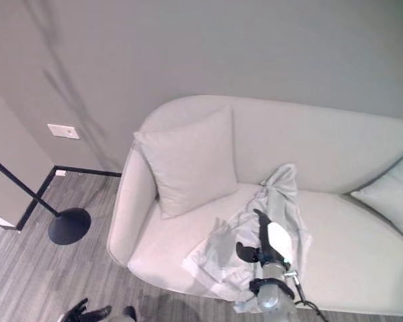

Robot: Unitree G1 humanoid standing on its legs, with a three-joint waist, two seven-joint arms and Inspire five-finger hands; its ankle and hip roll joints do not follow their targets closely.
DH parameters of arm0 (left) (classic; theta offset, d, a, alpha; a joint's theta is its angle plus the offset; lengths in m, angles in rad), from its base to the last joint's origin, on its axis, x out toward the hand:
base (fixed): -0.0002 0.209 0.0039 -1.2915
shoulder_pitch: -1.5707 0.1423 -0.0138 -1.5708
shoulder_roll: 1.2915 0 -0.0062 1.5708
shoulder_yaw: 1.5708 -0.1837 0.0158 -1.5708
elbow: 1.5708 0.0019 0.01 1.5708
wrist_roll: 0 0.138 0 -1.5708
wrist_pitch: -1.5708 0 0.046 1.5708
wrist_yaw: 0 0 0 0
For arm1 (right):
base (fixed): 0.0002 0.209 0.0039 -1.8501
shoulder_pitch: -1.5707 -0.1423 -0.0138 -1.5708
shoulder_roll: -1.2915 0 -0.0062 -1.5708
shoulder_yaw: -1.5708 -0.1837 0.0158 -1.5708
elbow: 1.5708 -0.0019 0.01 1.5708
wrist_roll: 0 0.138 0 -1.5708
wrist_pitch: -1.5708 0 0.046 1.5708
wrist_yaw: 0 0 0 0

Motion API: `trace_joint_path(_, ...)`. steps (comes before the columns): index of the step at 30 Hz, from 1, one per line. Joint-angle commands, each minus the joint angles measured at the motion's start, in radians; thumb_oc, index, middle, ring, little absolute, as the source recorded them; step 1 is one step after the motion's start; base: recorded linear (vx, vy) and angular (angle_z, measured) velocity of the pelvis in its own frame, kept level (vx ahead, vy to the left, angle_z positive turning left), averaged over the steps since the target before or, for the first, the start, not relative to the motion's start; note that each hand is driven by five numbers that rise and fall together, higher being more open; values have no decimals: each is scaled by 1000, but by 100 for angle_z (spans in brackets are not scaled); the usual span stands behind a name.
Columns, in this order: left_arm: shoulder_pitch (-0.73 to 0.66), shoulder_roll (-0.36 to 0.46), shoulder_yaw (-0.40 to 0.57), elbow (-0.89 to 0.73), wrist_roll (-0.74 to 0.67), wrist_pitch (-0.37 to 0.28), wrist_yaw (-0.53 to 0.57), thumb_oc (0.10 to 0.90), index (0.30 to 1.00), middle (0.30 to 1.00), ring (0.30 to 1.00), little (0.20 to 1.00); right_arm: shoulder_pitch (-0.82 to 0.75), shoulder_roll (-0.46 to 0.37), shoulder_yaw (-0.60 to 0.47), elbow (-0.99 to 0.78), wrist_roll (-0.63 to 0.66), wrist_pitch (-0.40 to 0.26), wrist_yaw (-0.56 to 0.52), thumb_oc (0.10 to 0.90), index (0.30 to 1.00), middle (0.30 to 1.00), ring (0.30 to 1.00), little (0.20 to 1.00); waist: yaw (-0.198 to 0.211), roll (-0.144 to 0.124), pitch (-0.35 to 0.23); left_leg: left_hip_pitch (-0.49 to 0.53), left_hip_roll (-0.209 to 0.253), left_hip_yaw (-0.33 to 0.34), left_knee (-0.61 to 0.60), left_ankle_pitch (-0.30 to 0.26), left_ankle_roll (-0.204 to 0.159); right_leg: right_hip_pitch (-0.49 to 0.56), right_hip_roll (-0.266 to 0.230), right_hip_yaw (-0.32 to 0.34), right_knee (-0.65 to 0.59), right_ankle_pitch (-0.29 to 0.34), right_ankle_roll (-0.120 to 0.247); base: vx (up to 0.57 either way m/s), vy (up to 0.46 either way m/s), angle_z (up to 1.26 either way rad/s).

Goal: Hang the clothes on the sofa on the clothes rack.

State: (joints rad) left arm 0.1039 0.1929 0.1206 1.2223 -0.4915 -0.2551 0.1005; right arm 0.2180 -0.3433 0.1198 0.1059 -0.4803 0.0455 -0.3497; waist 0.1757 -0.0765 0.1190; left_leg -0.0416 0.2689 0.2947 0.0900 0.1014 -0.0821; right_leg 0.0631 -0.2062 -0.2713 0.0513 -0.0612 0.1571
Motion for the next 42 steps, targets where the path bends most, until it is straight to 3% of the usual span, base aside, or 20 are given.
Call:
trace_joint_path(1,-26,-40,-9,56,-45,-10,-6,800,900,900,900,900,-3,-77,-90,-146,13,-60,-21,800,900,900,900,900,-25,-8,-4,-89,19,-103,-96,115,-60,76,45,17,-58,27,-17,-86,-258,-36)
trace_joint_path(7,-20,-90,-21,60,-60,-14,5,800,900,900,900,900,12,-89,-98,-125,35,-56,-49,800,900,900,900,900,-46,41,-11,-79,68,-94,-168,155,-90,95,81,6,-139,42,-8,-45,-67,-13)
trace_joint_path(12,-17,-103,-93,44,6,-15,5,800,900,900,900,900,2,-95,-96,-52,32,-34,-72,800,900,900,900,900,-59,66,-6,-62,55,-92,-176,140,-89,103,62,-5,-139,52,-5,49,68,0)
trace_joint_path(16,-31,-102,-187,18,47,-33,25,800,900,900,900,900,-161,-63,-93,183,166,-10,-177,800,900,900,900,900,-40,95,32,-100,27,-112,-171,126,-81,68,32,-7,-139,76,0,-49,101,11)
trace_joint_path(22,-68,-77,-297,-16,103,-57,66,800,900,900,900,900,-404,-21,-91,378,360,-58,-293,800,900,900,900,900,-12,127,79,-181,-5,-131,-156,124,-71,-4,1,-6,-139,106,3,-87,88,10)
trace_joint_path(29,-95,-45,-420,-81,257,-89,166,800,900,900,900,900,-591,11,-122,500,407,-80,-487,800,900,900,900,900,10,139,105,-260,-33,-137,-126,118,-63,-64,-24,-9,-139,131,7,-45,63,8)
trace_joint_path(36,-136,-51,-482,-112,350,-99,271,800,900,900,900,900,-624,11,-136,469,290,-7,-658,800,900,900,900,900,5,132,141,-332,-46,-141,-84,111,-58,-112,-38,-10,-139,155,9,-49,24,1)
trace_joint_path(40,-154,-64,-505,-112,352,-99,296,800,900,900,900,900,-630,24,-152,481,315,11,-704,800,900,900,900,900,1,128,163,-366,-54,-148,-60,103,-55,-136,-43,-8,-138,166,9,-40,25,-1)
trace_joint_path(42,-167,-66,-532,-117,363,-104,312,800,900,900,900,900,-676,31,-151,592,374,13,-722,800,900,900,900,900,7,127,175,-399,-62,-159,-36,89,-51,-152,-52,-13,-135,171,14,-28,55,3)
